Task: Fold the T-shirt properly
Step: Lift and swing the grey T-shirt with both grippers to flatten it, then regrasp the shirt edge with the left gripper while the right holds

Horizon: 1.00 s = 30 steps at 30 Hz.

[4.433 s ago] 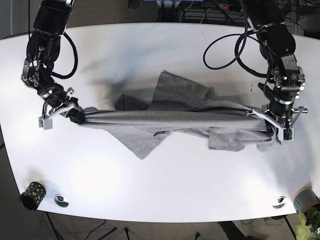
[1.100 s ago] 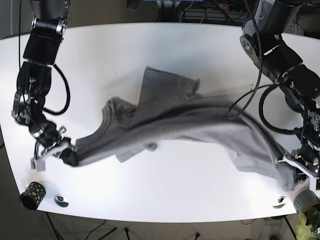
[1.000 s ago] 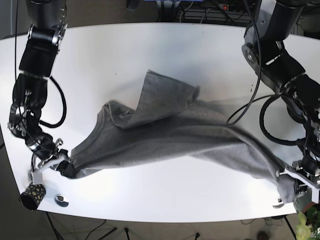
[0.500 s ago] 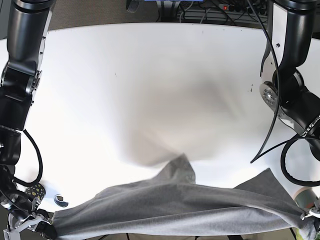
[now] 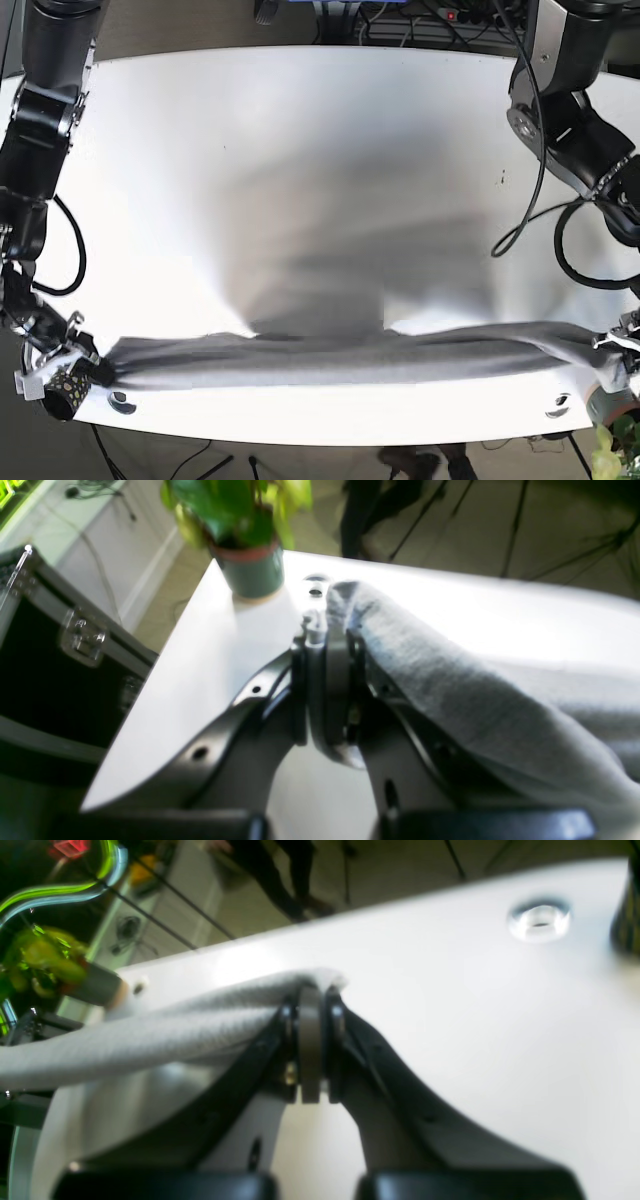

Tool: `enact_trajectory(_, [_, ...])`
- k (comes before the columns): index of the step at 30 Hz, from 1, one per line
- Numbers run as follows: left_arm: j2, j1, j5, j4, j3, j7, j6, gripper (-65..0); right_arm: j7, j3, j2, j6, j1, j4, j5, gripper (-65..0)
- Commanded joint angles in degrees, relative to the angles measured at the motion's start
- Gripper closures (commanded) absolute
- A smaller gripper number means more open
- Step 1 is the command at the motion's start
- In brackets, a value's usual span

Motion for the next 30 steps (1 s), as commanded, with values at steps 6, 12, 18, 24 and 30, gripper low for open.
enact_trajectory(6, [1.26, 13.94, -0.05, 6.81, -2.29, -2.02, -1.98, 0.0, 1.76, 8.42, -0.96, 0.12, -17.41, 10.05, 1.12, 0.0])
enact_trajectory(12, [2.23, 22.47, -0.05, 6.81, -7.13, -2.11, -6.64, 0.0, 1.76, 13.34, -3.87, 0.12, -29.9, 13.22, 1.12, 0.0])
enact_trajectory(18, [1.87, 29.42, -0.05, 6.81, -8.8, -2.11, -7.52, 0.0, 1.76, 13.43, -6.42, 0.12, -38.86, 17.96, 1.12, 0.0])
enact_trajectory(24, [1.79, 35.04, -0.05, 6.63, -10.29, -4.92, -8.13, 0.0, 1.76, 13.52, -7.73, 0.12, -45.46, 22.1, 1.21, 0.0])
enact_trajectory(30, [1.79, 40.32, 0.39, 6.63, -10.29, -9.23, -12.0, -0.4, 1.76, 13.52, -9.84, 0.12, -49.06, 24.56, 1.21, 0.0])
